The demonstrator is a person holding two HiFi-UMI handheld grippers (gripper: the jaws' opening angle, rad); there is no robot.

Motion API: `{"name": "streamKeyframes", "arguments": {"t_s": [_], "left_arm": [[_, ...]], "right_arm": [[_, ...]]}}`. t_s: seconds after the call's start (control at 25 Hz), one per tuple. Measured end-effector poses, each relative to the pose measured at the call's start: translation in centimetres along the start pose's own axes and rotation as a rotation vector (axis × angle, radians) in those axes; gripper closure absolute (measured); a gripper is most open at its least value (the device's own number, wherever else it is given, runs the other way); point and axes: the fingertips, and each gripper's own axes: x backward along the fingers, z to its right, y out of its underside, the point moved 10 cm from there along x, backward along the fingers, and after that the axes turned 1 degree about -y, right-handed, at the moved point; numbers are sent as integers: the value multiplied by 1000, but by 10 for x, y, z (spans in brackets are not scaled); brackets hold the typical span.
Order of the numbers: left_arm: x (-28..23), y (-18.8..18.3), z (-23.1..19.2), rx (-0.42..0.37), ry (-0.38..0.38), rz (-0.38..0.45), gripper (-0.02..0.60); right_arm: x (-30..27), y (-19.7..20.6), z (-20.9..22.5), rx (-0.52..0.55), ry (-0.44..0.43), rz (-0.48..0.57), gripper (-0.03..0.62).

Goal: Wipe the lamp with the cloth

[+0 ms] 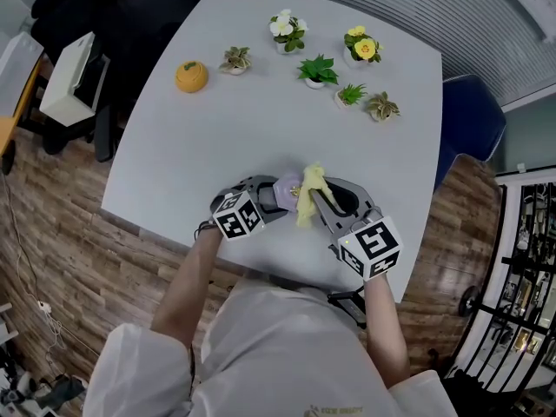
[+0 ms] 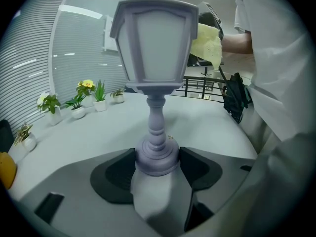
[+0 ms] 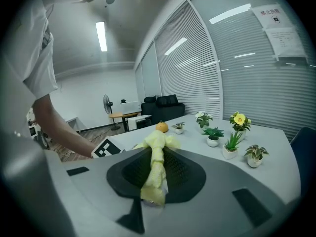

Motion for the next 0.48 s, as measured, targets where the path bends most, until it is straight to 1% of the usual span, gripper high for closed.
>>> {"name": "streamKeyframes", "arguments": {"t_s": [0.24, 0.48], "left_arm": [[1, 0, 2, -1, -1, 0, 293], [1, 0, 1, 5, 5, -6, 293]], "right_arm": [[0, -1, -9, 26, 0, -18, 523], [4, -2, -18, 76, 30, -46, 525]]}}
